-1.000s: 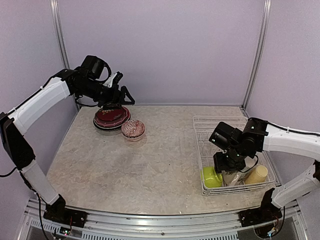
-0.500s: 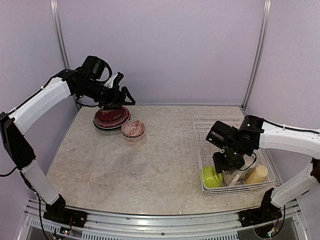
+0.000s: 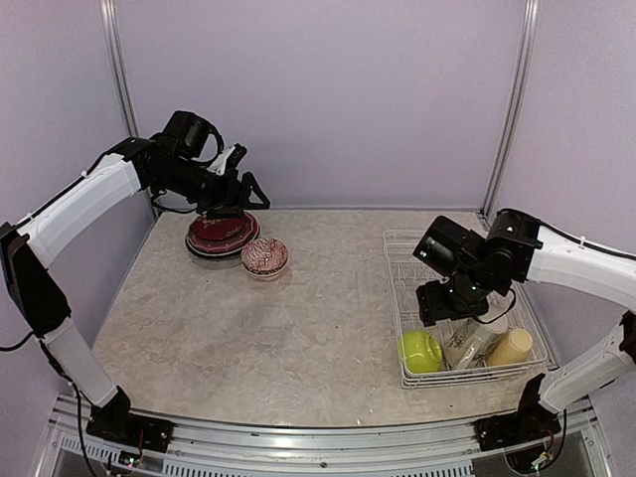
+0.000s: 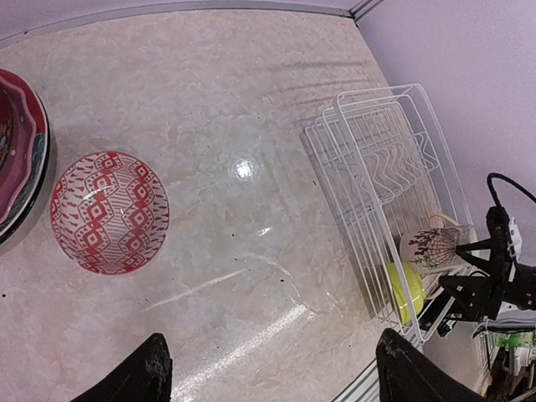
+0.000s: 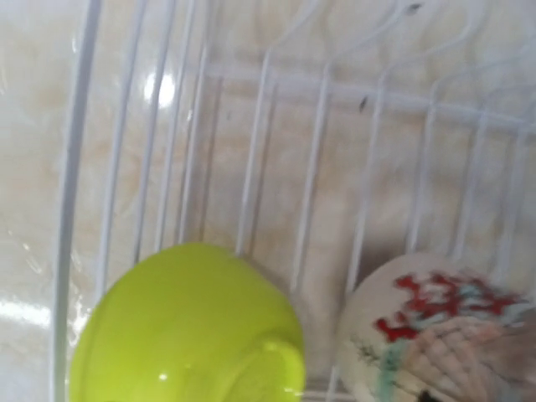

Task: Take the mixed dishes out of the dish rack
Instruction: Grab the cup from the dish rack.

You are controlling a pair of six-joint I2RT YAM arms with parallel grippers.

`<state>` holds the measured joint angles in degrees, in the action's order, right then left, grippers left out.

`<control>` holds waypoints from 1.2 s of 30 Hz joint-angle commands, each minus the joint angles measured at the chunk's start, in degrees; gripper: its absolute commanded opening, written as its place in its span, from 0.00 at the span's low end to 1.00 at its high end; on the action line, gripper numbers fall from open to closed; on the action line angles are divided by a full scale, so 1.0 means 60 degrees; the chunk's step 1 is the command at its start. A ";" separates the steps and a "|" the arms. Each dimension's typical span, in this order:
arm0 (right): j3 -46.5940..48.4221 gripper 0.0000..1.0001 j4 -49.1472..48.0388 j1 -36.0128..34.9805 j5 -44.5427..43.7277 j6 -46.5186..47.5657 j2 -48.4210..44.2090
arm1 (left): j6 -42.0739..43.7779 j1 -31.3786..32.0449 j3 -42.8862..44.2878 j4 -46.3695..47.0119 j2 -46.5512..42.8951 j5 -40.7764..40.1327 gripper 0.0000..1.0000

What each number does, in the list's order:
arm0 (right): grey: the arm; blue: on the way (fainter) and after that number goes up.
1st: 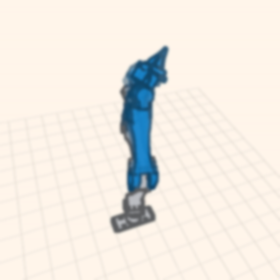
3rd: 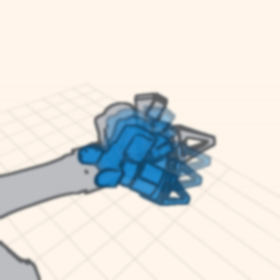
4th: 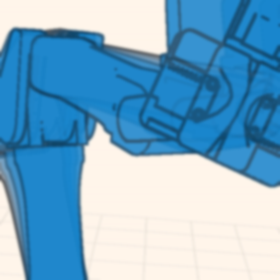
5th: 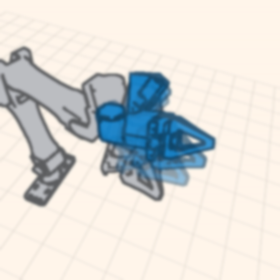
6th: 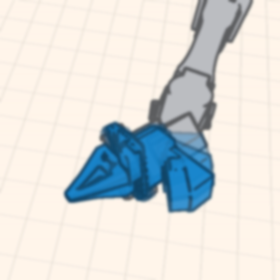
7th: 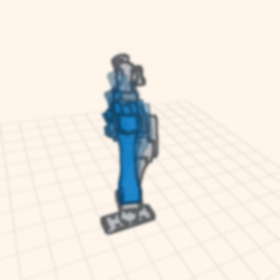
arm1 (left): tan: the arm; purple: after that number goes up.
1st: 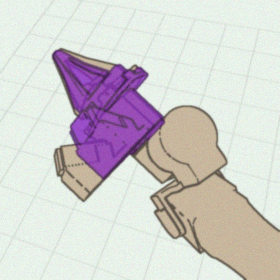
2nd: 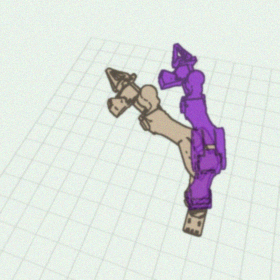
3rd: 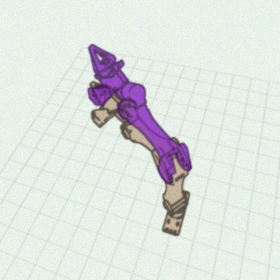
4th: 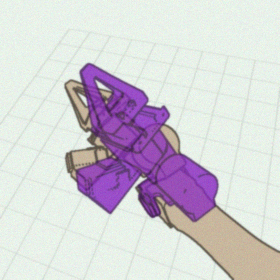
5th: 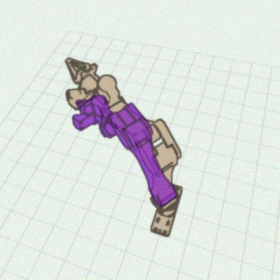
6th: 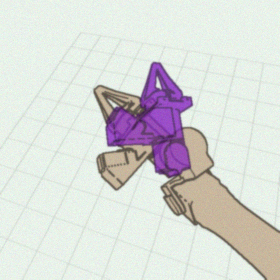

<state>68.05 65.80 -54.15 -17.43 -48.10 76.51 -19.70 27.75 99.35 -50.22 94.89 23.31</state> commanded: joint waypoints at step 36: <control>-0.3614 0.99 -0.2006 0.3151 0.0158 -0.0382 -0.3710 | 0.0001 0.0253 0.0053 -0.0139 -0.0030 0.0036 0.99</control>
<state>47.57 59.00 -35.97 -19.14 -53.32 53.36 -20.21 28.88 99.35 -50.48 94.89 23.75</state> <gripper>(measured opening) 0.997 0.989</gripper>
